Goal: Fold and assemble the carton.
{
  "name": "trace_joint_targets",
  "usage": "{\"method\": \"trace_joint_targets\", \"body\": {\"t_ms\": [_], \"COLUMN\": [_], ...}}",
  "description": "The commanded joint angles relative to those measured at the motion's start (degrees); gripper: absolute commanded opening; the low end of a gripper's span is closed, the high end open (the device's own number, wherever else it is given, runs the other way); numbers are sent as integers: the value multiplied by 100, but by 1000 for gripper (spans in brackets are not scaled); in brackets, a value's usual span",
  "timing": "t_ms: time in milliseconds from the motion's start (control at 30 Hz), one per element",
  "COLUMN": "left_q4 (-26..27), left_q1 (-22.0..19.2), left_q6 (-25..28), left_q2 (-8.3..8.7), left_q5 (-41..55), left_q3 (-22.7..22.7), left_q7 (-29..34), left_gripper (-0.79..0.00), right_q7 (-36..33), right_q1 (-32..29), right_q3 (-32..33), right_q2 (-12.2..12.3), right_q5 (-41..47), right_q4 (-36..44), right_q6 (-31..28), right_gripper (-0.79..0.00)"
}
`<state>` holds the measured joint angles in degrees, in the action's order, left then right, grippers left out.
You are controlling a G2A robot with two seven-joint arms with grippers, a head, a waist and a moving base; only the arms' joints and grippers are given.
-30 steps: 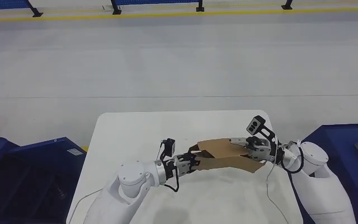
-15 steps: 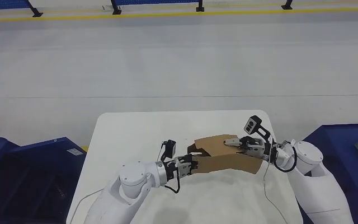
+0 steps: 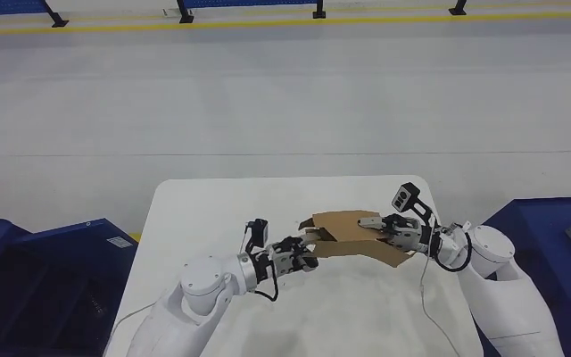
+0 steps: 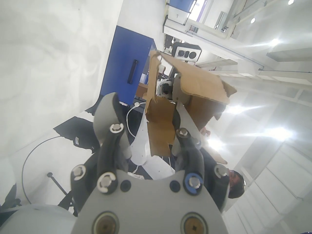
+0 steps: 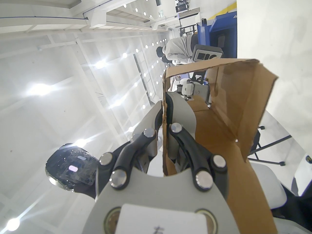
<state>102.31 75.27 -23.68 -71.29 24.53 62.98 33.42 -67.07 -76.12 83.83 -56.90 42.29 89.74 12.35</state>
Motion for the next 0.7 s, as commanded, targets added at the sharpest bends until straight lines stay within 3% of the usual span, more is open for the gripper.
{"method": "trace_joint_targets", "body": {"t_ms": [0,167,333,500,667], "left_q4": [106,538,1274,1656,1684], "left_q1": [59,471,1065,1300,1177], "left_q6": [98,365,810,1784,2147], "left_q2": [54,183,250,269,228], "left_q5": [-399,-452,-98,-353,-267], "left_q3": [193,1233,1870,1644,1069], "left_q7": [-136,-551,-401,138,341], "left_gripper": [0,0,0,0,0], "right_q7": [-1,130,168,-246,-598], "right_q1": [0,-18,-163,-415,-610], "right_q3": [0,-5,95,133,165], "right_q2": [0,-6,18,48,74], "right_q5": [-1,-12,-511,-977,-1116], "right_q4": [1,53,219,390,492], "right_q6": [-3,-84,-931,-1962,-2474], "right_gripper": [-785,-785,-785,-785,-785]}}
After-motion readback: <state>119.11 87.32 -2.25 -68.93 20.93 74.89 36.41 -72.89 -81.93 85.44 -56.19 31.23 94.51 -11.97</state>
